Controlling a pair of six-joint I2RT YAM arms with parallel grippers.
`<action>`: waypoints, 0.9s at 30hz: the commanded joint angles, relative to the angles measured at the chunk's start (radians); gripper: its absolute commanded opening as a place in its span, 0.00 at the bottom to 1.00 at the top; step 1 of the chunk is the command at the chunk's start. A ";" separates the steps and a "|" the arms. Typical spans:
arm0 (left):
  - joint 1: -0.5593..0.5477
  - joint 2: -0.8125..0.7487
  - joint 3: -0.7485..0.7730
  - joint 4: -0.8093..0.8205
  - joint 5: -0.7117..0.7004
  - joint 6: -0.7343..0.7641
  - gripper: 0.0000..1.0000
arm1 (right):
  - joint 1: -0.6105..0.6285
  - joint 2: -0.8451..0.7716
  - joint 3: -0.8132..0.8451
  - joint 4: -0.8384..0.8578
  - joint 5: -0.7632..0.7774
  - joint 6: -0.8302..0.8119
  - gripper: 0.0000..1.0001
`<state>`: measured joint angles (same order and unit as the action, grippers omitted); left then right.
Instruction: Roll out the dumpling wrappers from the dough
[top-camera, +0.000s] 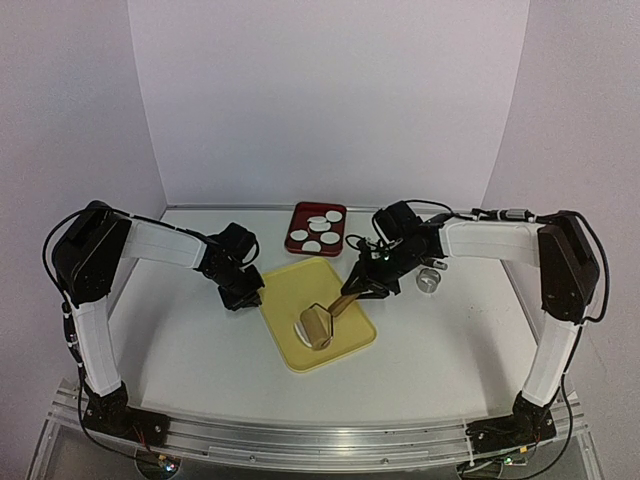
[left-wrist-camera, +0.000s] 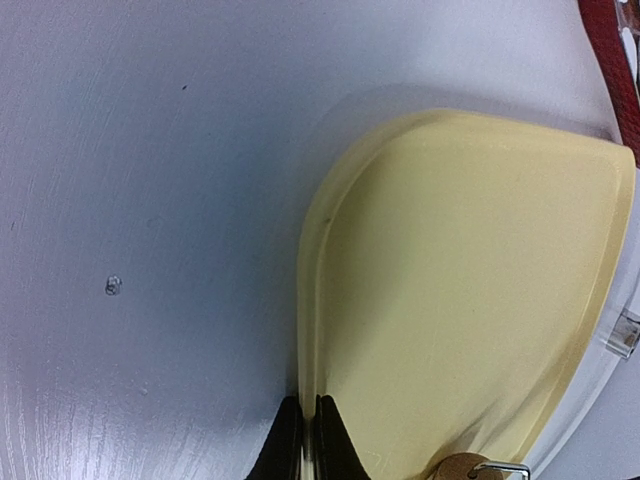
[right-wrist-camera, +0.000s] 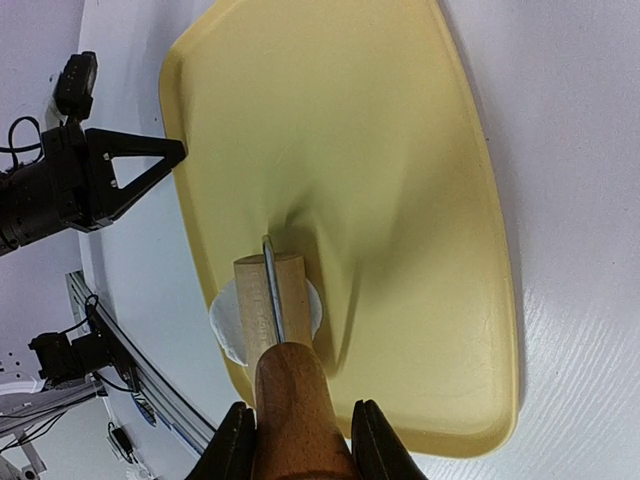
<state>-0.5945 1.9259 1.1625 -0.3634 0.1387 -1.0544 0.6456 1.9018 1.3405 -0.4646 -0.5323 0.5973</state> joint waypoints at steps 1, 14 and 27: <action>0.045 -0.012 0.025 -0.006 -0.116 0.014 0.00 | -0.084 0.146 -0.141 -0.448 0.654 -0.138 0.00; 0.045 -0.021 0.025 -0.016 -0.125 0.014 0.00 | -0.104 0.137 -0.153 -0.448 0.664 -0.143 0.00; 0.045 -0.027 0.023 -0.012 -0.119 0.040 0.00 | -0.112 0.124 -0.161 -0.450 0.661 -0.129 0.00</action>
<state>-0.5926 1.9259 1.1625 -0.3626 0.1310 -1.0538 0.5688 1.8762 1.3151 -0.5178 -0.5343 0.5532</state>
